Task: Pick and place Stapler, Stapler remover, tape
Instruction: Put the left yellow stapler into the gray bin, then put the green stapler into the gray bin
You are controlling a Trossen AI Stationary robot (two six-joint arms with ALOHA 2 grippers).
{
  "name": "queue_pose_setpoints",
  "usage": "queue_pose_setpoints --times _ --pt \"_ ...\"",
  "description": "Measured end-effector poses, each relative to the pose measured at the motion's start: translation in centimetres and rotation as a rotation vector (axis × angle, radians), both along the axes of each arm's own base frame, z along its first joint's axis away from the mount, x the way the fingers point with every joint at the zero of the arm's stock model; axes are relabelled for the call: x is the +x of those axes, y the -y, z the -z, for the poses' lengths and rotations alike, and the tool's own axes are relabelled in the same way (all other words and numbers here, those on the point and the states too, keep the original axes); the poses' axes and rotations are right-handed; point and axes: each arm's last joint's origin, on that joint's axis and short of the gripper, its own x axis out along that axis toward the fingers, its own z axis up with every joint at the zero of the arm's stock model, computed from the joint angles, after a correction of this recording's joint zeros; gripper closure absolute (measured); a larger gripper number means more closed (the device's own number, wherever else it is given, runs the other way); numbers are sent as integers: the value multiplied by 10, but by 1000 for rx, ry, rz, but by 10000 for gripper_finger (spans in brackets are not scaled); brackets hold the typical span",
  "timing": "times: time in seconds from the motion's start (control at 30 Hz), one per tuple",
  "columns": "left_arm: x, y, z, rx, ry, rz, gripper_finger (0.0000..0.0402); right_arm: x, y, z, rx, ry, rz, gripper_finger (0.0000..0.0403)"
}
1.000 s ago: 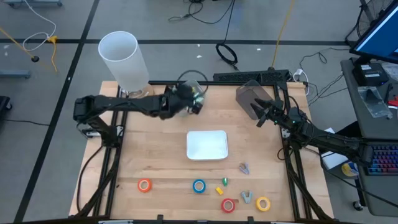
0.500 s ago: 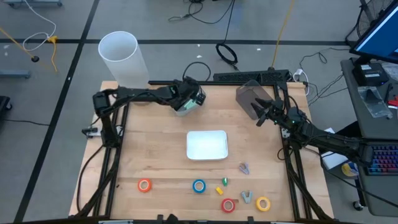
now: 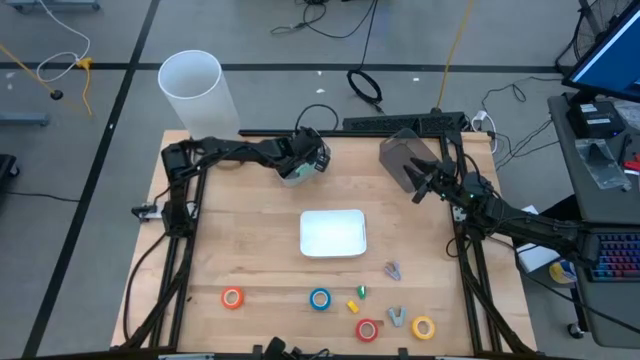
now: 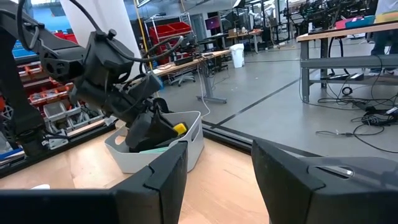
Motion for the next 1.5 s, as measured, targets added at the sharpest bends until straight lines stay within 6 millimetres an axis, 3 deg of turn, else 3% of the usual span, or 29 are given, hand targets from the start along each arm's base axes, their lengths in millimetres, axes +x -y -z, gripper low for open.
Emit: queue_pose_setpoints --times 0.23,0.63,0.73,0.87,1.2,1.33,1.5 --pt "0 1 2 11 -38 35 319 0 0 0 -1 2 0 232" --pt "-1 0 0 36 -57 42 228 0 0 -2 -7 15 0 232" --pt "-2 0 -7 46 -39 44 213 0 0 -2 -7 15 0 232" --pt "-4 6 -34 71 35 61 207 0 0 -2 -7 15 0 232" --pt "-15 54 -105 53 231 209 222 0 0 -2 -7 15 -4 232" --pt "-18 79 -121 -28 317 248 229 0 0 -1 -7 13 -4 232" --pt "-9 119 -122 -95 334 382 238 0 0 -1 -6 13 -4 232"
